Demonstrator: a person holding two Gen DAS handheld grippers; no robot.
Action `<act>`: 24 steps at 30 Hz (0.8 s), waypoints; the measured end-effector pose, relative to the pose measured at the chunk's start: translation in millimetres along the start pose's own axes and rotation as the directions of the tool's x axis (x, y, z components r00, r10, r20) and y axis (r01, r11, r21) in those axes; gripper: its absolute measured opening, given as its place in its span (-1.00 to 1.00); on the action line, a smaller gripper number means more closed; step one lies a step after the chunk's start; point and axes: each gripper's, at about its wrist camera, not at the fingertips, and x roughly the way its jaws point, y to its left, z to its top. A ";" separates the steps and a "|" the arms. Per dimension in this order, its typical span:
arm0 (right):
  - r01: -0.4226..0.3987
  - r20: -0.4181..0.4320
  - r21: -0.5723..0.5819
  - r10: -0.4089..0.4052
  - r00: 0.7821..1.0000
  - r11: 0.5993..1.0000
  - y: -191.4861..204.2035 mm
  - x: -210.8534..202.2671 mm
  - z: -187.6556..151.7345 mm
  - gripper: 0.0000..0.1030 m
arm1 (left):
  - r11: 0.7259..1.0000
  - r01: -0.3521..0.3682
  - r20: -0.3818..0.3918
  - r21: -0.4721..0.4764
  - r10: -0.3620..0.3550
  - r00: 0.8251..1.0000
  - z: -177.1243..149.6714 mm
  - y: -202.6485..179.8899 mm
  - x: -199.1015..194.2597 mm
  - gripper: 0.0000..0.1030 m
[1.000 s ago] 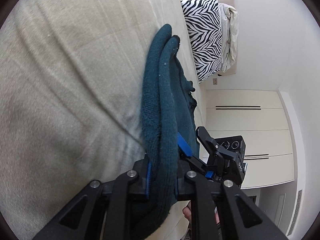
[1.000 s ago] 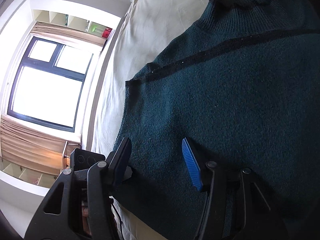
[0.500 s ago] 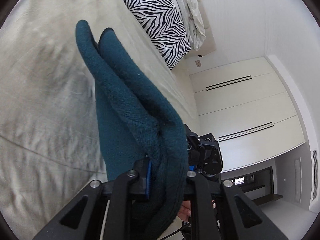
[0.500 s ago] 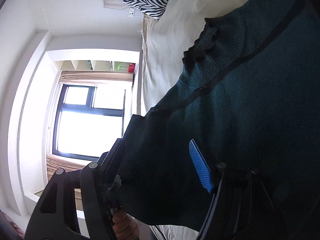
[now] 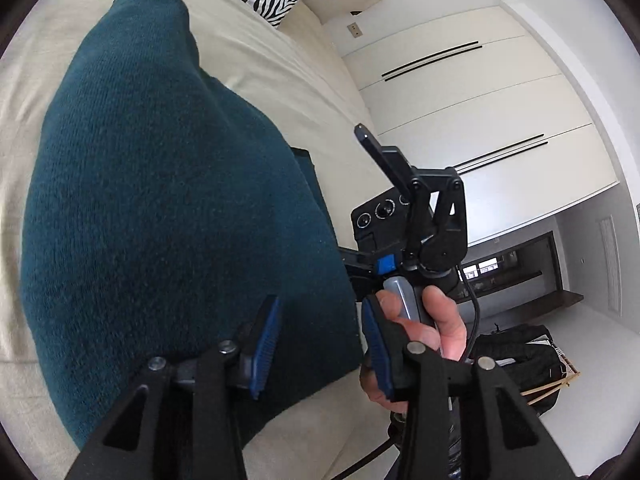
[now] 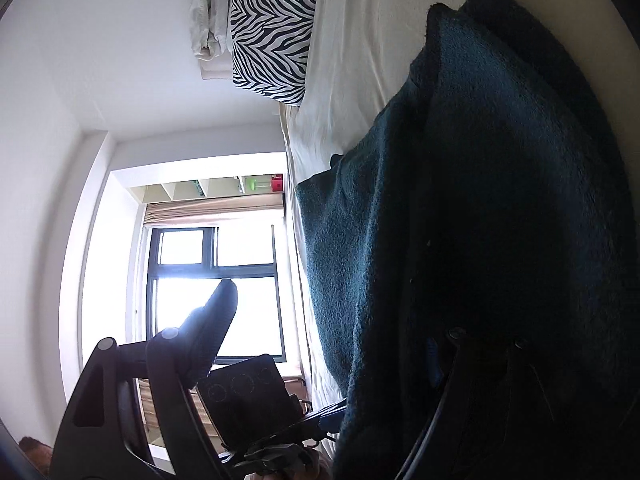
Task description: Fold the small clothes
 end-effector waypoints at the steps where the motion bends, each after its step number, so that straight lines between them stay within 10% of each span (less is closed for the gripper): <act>1: 0.015 -0.005 -0.014 -0.015 1.000 1.000 -0.5 0.7 1.0 0.50 | 1.000 0.003 0.012 0.009 -0.003 1.000 -4.2 -0.6 -8.1 -0.09; 6: 0.197 -0.029 -0.153 -0.204 0.979 0.968 18.8 14.4 -2.1 0.44 | 1.000 -0.028 0.079 0.015 0.026 0.997 -13.4 10.6 -43.3 0.01; 11: 0.441 0.008 -0.273 -0.456 0.890 0.855 26.0 20.8 -9.1 -0.68 | 0.999 -0.034 0.080 -0.039 0.037 0.996 -18.2 26.8 -50.0 0.02; 18: 0.589 0.132 -0.392 -0.591 0.796 0.706 53.4 3.3 -13.8 -0.75 | 0.999 -0.050 0.075 -0.013 0.051 0.996 -15.9 22.0 -46.9 0.09; 24: 0.619 0.165 -0.351 -0.604 0.780 0.703 46.0 -30.3 1.0 -0.75 | 0.998 -0.063 0.069 0.023 0.061 0.996 -15.7 1.1 -32.9 0.12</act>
